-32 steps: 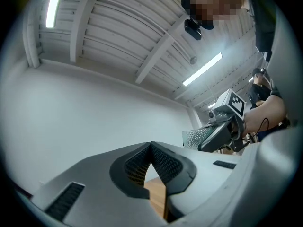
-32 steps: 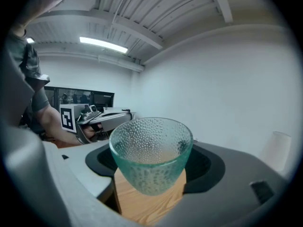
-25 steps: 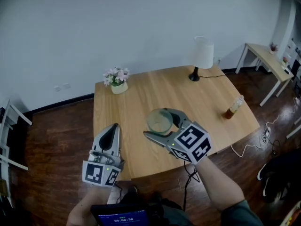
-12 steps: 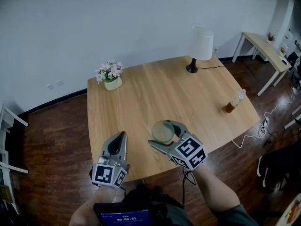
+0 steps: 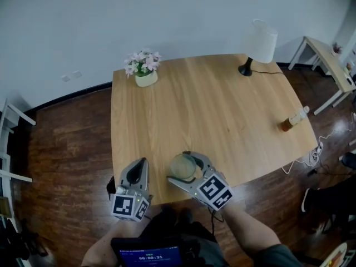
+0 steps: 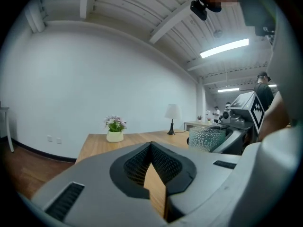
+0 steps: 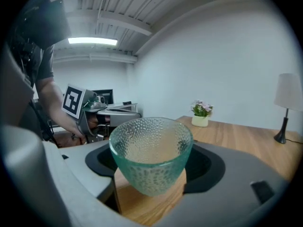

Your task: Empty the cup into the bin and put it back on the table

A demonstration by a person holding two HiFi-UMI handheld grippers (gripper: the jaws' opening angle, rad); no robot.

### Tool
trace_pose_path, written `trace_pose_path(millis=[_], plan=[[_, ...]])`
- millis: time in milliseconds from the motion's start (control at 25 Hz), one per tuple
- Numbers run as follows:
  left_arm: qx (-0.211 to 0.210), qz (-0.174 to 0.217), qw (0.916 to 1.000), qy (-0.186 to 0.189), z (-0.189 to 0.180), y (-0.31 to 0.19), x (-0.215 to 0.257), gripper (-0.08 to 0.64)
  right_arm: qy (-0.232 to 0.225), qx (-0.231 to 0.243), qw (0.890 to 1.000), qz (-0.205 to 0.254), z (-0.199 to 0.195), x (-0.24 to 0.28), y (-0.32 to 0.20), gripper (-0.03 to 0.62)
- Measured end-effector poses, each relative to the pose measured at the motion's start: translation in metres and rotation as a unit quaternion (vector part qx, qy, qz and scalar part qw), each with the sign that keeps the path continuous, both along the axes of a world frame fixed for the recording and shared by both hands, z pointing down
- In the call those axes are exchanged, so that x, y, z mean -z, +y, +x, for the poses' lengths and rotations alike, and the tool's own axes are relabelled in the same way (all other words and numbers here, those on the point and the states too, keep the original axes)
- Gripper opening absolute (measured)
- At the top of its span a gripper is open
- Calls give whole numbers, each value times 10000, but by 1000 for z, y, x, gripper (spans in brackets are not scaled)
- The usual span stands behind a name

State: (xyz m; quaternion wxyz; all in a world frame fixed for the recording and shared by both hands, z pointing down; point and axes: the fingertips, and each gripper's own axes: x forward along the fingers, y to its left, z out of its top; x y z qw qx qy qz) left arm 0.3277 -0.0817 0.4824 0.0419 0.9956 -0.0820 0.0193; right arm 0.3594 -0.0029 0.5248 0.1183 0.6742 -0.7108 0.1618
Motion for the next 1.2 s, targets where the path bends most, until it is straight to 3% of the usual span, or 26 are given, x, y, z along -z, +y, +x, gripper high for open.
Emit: trace_pose_path(millis=[520,800,1200], plan=[[1017,-220,9939,-361,-99,-47,-49,2,-185,894,9956,-229,-93,-64,-65,394],[1553,-443,9854,-531,-145,-68,-79,2,24,1364,9900,-367,-132,-91,-84,394],[1618,-605,9836,-514,-158,-74,-104,2,228,1613,9862,-310,-144,-114,-96,396]])
